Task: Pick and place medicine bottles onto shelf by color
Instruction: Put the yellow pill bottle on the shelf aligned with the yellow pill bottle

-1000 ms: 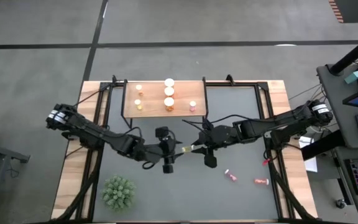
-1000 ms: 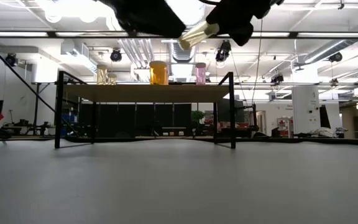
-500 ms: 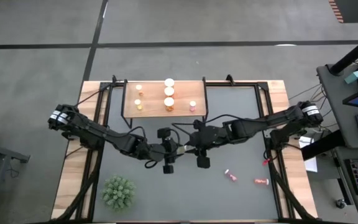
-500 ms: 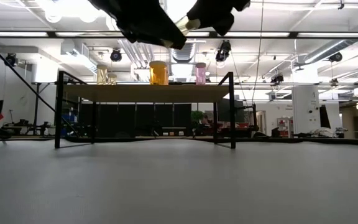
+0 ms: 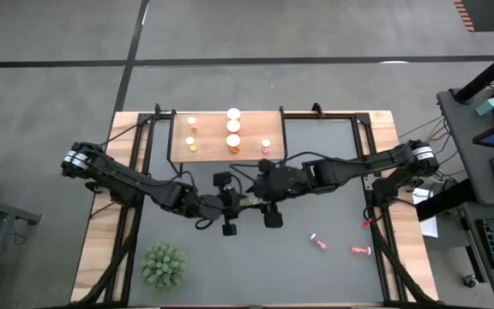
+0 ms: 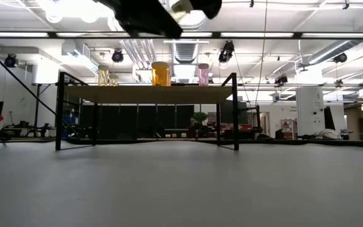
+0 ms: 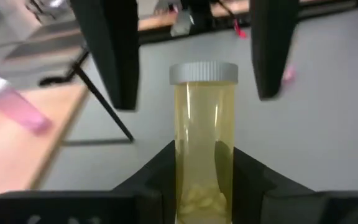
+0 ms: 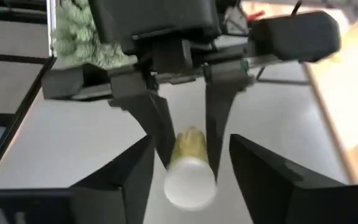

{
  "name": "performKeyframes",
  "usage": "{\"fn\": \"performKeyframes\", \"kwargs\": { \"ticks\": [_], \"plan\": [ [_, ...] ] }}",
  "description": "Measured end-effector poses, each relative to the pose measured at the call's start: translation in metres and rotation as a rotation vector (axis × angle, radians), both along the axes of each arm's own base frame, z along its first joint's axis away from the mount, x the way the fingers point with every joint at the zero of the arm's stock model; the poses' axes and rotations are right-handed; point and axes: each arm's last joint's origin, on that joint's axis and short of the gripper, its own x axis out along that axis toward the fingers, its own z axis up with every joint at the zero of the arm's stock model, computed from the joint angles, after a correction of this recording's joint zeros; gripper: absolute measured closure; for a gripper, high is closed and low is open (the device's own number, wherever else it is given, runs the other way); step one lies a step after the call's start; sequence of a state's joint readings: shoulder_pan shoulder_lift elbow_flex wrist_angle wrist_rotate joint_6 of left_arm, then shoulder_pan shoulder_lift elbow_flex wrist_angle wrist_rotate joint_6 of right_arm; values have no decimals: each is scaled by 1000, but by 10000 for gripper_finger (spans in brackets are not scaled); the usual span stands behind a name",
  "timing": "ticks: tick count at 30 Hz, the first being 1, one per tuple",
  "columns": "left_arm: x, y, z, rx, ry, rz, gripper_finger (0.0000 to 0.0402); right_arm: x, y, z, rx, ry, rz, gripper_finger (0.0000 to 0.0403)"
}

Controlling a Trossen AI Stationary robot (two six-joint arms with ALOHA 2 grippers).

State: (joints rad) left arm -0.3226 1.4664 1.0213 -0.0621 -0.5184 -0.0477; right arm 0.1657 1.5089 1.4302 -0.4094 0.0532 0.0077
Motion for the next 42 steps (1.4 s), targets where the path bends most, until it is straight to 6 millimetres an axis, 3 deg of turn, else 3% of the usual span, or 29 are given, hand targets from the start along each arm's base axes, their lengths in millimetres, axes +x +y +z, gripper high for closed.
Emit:
{"fn": "performKeyframes", "kwargs": {
  "ticks": [7,17,22,28,34,42],
  "plan": [
    [-38,16,34,75,-103,84,328,-9,-17,56,-52,-126,-4,160],
    [-102,47,55,134,-266,310,334,-17,-46,101,-124,-226,-46,167],
    [-119,55,54,193,-350,318,334,-16,-62,107,-193,-276,-52,166],
    [-135,60,47,267,-492,278,324,-2,-86,100,-204,-382,-20,166],
    [-145,66,49,320,-607,286,322,27,-108,91,-210,-503,35,171],
    [-150,78,48,399,-600,361,320,71,-131,89,-175,-599,75,172]
  ]
}}
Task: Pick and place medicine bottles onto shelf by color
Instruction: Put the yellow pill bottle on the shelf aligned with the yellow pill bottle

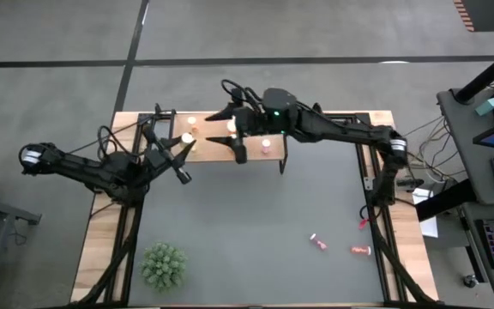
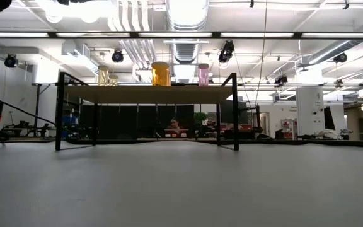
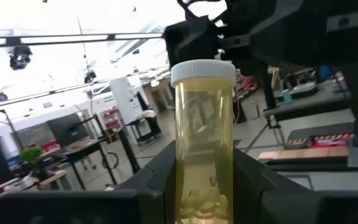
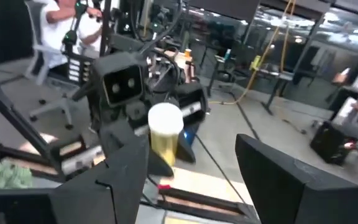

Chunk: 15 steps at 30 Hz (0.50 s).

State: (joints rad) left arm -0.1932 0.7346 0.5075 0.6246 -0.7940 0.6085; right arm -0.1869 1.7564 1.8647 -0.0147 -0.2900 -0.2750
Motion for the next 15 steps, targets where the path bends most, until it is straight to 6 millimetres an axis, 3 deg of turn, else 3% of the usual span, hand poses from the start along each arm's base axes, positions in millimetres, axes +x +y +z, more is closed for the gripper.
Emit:
{"fn": "performKeyframes", "kwargs": {
  "ticks": [7,15],
  "plan": [
    [6,3,-12,-1,45,22,320,37,-6,-12,33,16,57,172],
    [4,3,-12,-19,33,35,320,50,-10,-13,45,63,57,183]
  ]
}}
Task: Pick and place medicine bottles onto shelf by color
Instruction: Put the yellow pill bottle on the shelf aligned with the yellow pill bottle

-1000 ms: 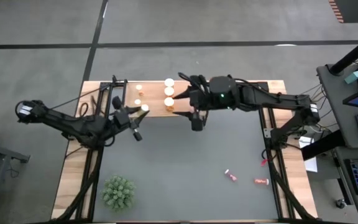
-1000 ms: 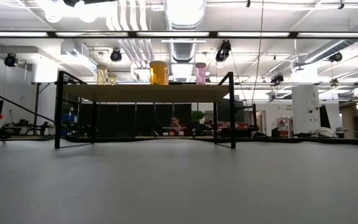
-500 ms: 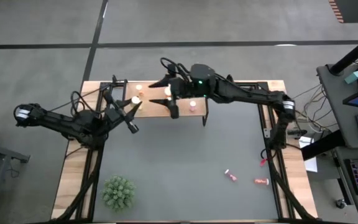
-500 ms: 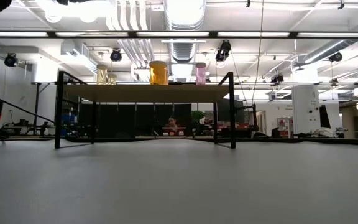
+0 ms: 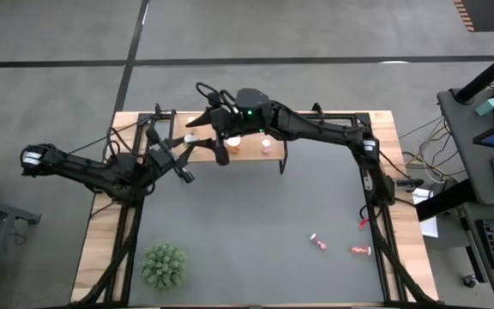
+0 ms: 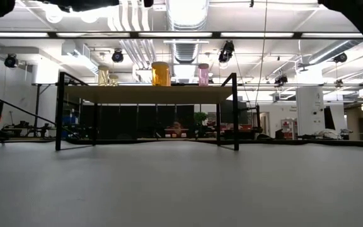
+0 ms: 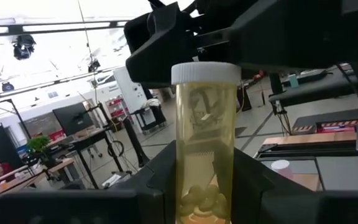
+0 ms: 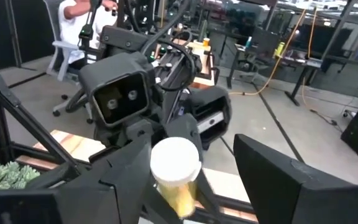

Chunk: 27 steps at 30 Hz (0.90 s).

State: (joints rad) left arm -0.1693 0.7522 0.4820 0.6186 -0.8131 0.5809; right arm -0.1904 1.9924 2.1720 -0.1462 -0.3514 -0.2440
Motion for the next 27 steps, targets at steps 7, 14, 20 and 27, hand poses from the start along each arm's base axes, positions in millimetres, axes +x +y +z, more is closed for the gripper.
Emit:
{"fn": "performKeyframes", "kwargs": {
  "ticks": [7,14,20,27],
  "plan": [
    [-1,0,4,-11,-36,-1,320,1,0,-4,3,23,-4,184],
    [-1,0,3,-13,-38,1,320,-2,2,1,-7,11,0,184],
    [3,-1,2,-12,-27,2,320,0,7,1,-21,5,12,184],
    [6,-1,4,-18,-59,1,320,0,9,2,-35,-11,17,198]
  ]
}}
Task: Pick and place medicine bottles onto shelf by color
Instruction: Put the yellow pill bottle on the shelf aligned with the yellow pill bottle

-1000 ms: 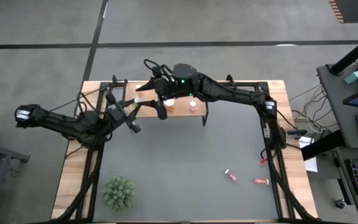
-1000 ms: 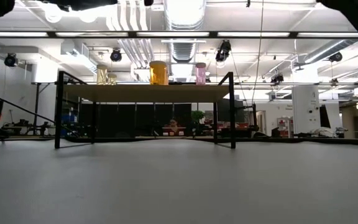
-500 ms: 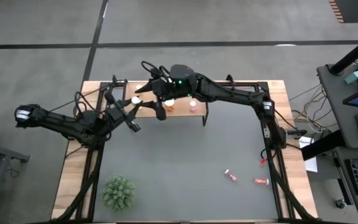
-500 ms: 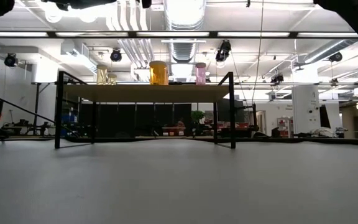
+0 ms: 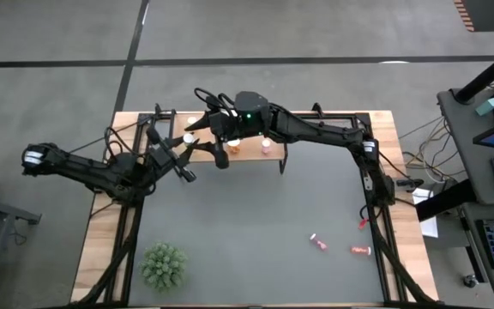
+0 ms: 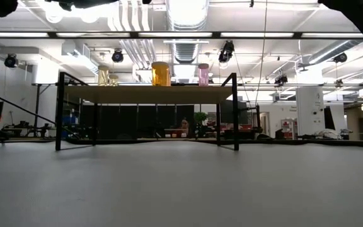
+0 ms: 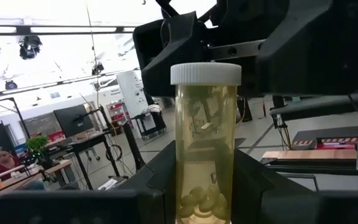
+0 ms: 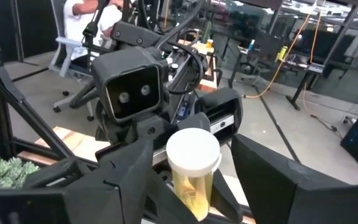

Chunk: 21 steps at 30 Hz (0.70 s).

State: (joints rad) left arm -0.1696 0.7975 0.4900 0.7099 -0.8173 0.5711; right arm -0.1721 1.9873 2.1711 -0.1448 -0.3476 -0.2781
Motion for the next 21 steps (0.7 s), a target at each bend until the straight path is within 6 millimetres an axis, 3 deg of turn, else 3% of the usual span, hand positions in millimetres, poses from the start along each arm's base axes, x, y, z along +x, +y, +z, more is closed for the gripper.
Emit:
{"fn": "performKeyframes", "kwargs": {
  "ticks": [14,21],
  "plan": [
    [3,-1,0,-8,-8,-3,320,0,1,0,-11,-1,0,284],
    [2,0,0,-9,-10,-4,320,0,1,-1,-8,7,-1,291]
  ]
}}
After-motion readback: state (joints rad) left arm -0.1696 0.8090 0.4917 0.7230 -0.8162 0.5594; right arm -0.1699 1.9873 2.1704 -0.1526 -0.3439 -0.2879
